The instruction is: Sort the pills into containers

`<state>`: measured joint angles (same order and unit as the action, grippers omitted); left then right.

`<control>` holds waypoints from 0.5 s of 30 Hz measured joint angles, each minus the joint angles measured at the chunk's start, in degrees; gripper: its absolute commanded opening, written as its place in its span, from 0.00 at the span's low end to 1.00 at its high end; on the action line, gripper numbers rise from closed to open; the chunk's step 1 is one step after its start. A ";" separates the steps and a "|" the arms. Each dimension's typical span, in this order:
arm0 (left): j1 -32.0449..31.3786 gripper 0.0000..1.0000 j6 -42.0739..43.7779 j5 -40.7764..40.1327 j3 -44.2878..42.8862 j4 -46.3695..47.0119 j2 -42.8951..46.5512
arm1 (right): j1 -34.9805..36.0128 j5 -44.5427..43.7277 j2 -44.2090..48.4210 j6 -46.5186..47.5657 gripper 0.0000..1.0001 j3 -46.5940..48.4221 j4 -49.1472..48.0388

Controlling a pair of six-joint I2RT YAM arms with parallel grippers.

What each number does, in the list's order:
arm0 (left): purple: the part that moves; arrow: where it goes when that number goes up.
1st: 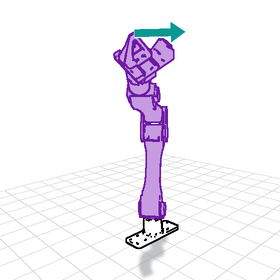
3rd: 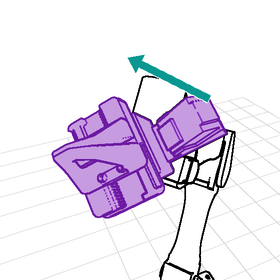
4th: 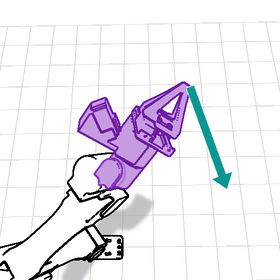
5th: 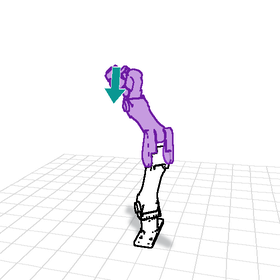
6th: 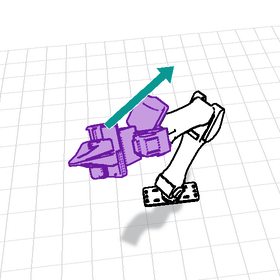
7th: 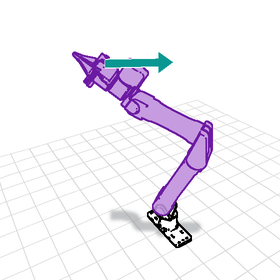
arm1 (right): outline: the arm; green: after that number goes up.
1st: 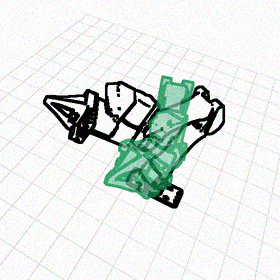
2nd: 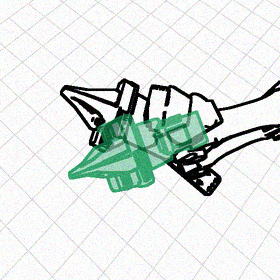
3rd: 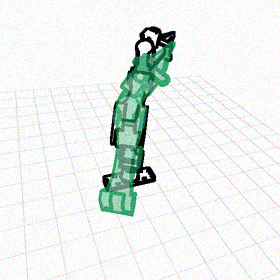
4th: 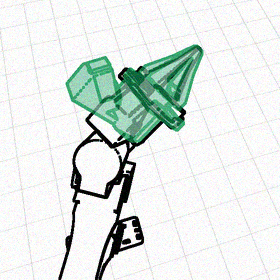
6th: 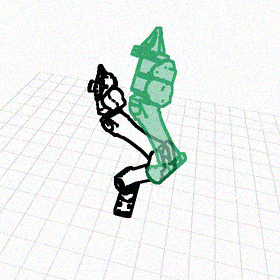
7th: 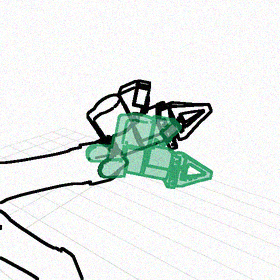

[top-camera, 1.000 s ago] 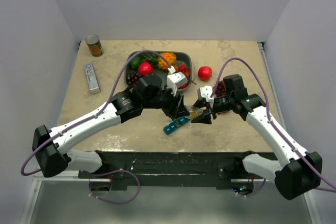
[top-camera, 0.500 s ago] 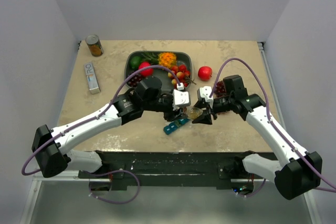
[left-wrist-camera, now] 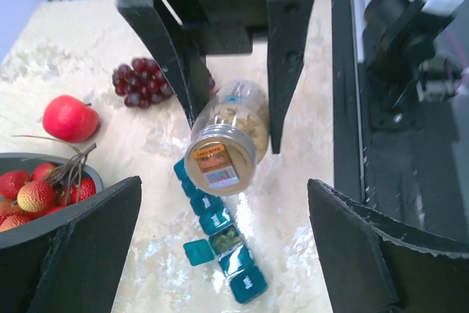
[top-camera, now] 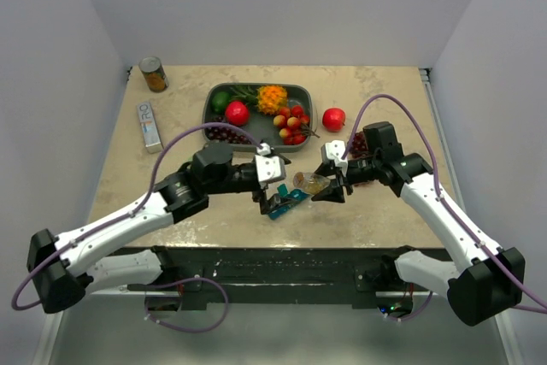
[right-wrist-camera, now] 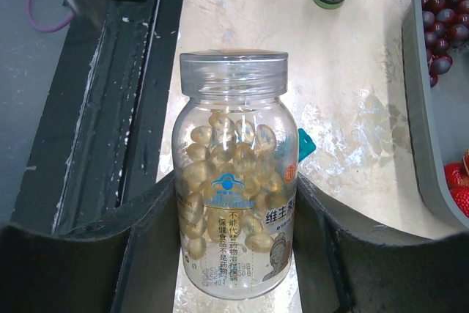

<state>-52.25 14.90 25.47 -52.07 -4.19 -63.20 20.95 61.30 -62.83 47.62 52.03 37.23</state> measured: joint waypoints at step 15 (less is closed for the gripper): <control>0.46 0.89 -49.00 -15.50 -2.10 -3.74 3.19 | -0.02 -0.17 0.00 -0.20 0.00 0.00 -0.92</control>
<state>-51.79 -34.11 9.98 -54.17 -7.92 -60.01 20.93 61.12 -62.83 47.42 52.03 36.32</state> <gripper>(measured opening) 0.922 0.551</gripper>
